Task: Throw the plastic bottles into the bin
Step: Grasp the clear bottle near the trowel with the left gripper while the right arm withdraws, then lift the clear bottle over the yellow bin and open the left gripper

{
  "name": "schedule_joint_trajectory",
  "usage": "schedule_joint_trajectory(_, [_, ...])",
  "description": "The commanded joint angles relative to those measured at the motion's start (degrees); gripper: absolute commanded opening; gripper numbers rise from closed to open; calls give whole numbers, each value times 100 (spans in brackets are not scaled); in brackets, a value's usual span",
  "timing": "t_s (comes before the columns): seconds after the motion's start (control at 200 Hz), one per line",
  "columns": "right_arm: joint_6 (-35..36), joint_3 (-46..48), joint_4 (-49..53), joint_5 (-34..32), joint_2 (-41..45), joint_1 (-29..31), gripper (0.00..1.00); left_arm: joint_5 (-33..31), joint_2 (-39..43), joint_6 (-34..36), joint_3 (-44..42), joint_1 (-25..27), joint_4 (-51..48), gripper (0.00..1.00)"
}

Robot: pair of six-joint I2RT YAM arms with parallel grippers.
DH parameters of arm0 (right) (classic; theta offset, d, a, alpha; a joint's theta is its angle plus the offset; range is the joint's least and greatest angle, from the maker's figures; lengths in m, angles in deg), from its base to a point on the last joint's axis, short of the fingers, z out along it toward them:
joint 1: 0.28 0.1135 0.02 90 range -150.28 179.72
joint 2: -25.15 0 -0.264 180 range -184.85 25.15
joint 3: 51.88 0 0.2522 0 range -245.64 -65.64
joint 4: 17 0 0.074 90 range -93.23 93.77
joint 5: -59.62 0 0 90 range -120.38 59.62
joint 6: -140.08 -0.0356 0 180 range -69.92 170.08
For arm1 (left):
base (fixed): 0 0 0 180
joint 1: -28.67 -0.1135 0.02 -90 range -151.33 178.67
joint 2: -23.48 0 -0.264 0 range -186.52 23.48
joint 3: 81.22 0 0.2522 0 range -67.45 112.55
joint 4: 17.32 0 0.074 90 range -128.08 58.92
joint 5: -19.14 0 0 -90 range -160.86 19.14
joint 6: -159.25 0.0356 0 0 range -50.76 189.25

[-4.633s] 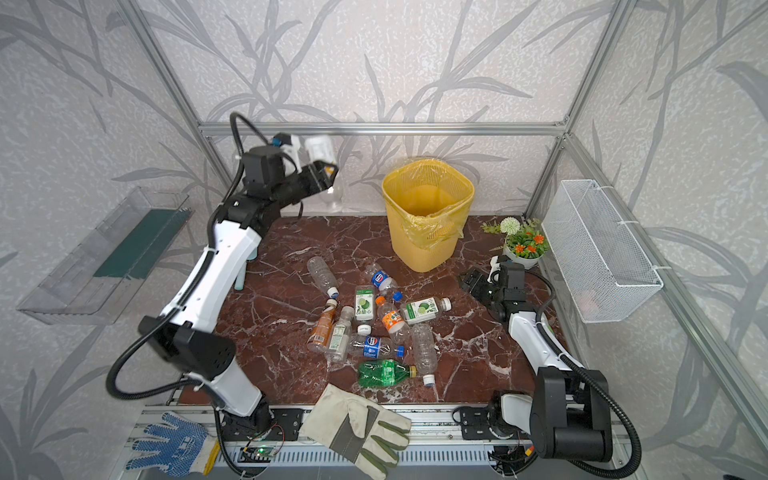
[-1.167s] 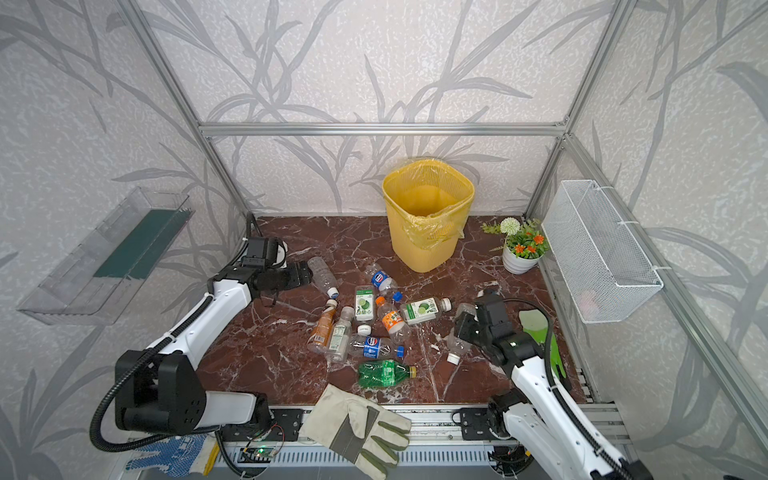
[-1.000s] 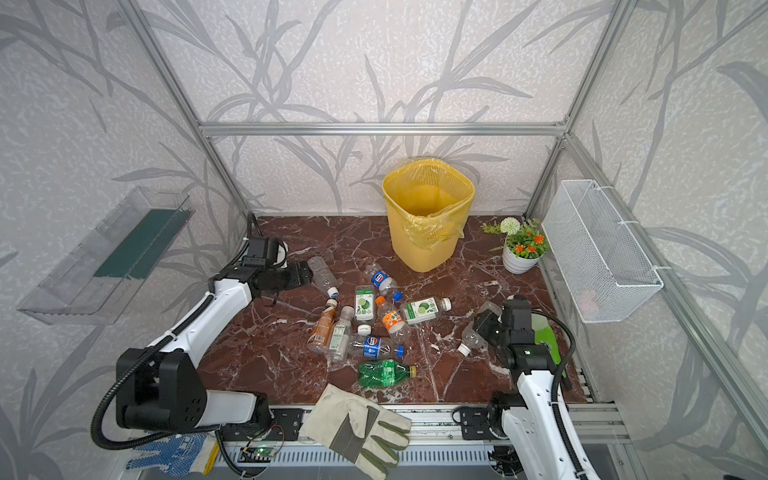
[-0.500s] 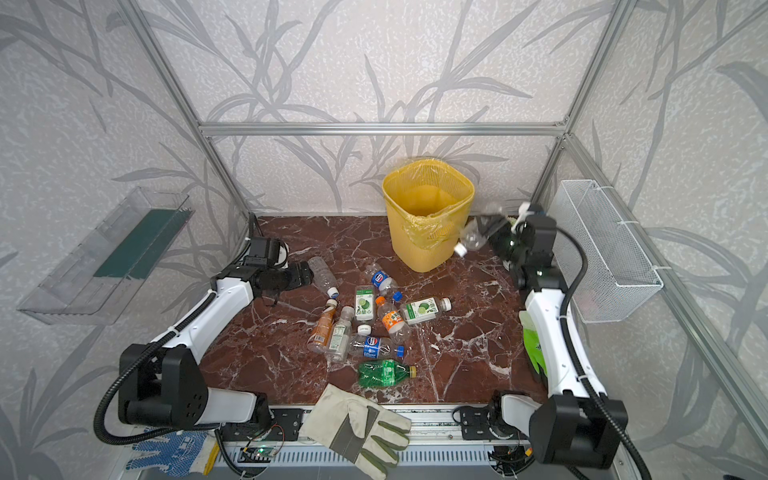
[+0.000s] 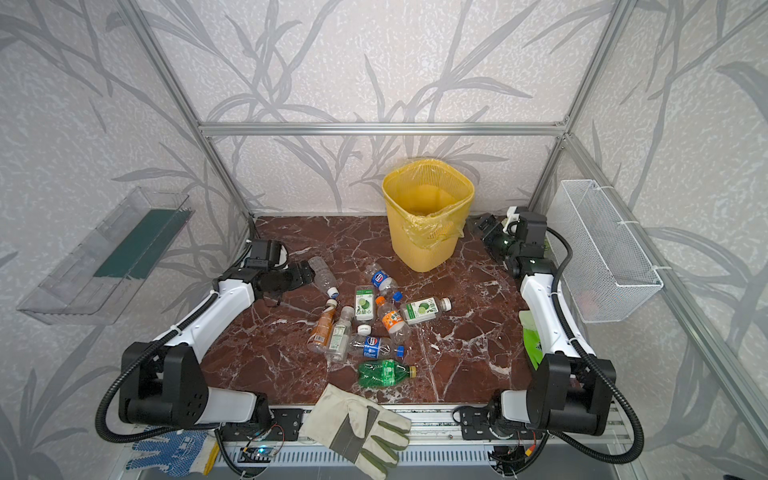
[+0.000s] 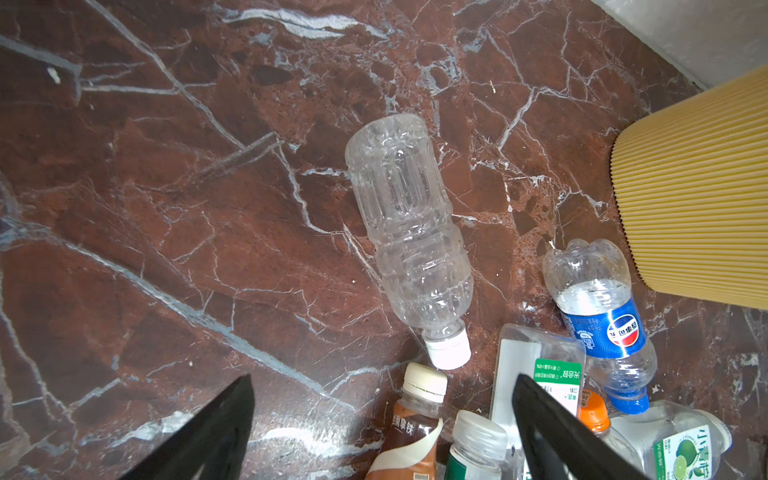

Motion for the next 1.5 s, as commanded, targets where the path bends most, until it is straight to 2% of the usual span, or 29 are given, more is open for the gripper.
schedule_joint_trajectory(0.0, [491, 336, 23, -202, 888, -162, 99, 23, -58, -379, -113, 27, 286, 98])
schedule_joint_trajectory(0.225, [540, 1550, -207, -315, 1040, -181, 99, -62, -381, -718, -96, 168, 649, 99])
schedule_joint_trajectory(0.335, [647, 1857, -260, -228, 950, -178, 100, -150, -601, -791, 50, 235, 715, 99])
schedule_joint_trajectory(0.64, [752, 1974, -405, -280, 906, -171, 98, -105, -1646, -1133, 728, 369, 685, 99])
schedule_joint_trajectory(0.86, [759, 1955, -449, -254, 810, -184, 96, -310, -2392, -1231, 1307, 438, 520, 97])
schedule_joint_trajectory(1.16, [775, 1922, -459, -387, 796, -176, 94, -349, -3028, -1201, 1651, 436, 475, 81])
schedule_joint_trajectory(1.375, [769, 1948, -430, -433, 844, -172, 92, -445, -2958, -1112, 1517, 405, 540, 62])
schedule_joint_trajectory(1.495, [754, 1963, -400, -414, 886, -177, 91, -433, -2790, -1104, 1297, 360, 665, 57])
